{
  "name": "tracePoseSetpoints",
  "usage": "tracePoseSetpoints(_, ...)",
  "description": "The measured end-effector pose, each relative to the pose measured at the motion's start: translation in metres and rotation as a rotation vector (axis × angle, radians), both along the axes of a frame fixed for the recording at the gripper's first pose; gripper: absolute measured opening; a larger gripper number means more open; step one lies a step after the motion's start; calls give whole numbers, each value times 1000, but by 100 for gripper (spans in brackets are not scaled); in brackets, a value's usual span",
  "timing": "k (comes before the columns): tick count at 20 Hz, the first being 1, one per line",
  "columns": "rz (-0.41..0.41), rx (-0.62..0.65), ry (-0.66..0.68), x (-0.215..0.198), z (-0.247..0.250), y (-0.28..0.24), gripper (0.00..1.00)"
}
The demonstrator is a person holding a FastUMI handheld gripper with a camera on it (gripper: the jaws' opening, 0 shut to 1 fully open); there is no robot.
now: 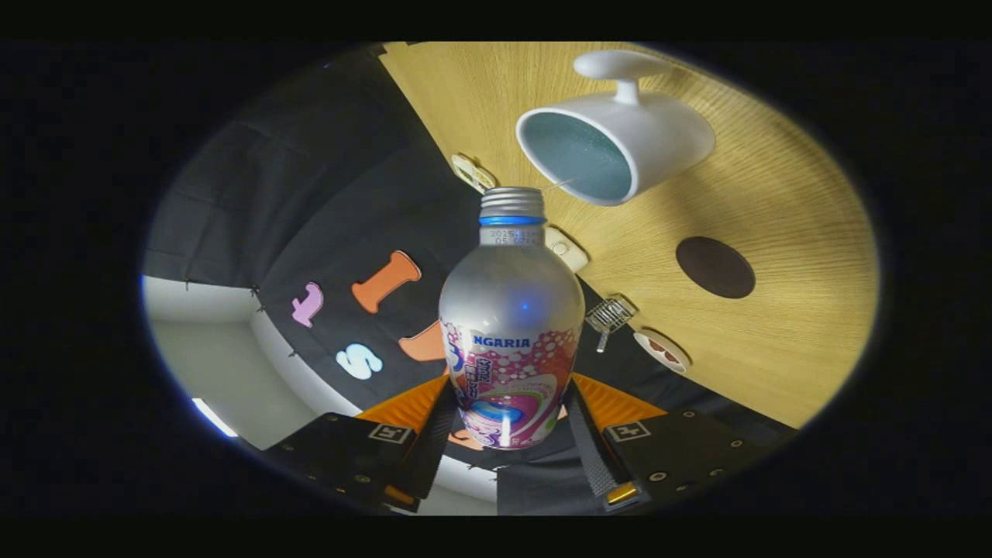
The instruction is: Take the bottle from table, then pour the juice into the cup, finally place the bottle on the coaster
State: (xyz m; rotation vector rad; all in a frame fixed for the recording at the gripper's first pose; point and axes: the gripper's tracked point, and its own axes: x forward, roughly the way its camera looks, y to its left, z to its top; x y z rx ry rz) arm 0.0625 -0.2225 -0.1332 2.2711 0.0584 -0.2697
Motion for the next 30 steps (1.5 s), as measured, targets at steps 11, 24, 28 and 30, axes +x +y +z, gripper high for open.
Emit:
tracePoseSetpoints(11,-29,85,-11,6,6,0,76)
tracePoseSetpoints(24,20,18,46,2,-14,13,76)
tracePoseSetpoints(28,63,-164,61,4,-24,24,75)
tracePoseSetpoints(30,119,-323,67,8,-33,35,75)
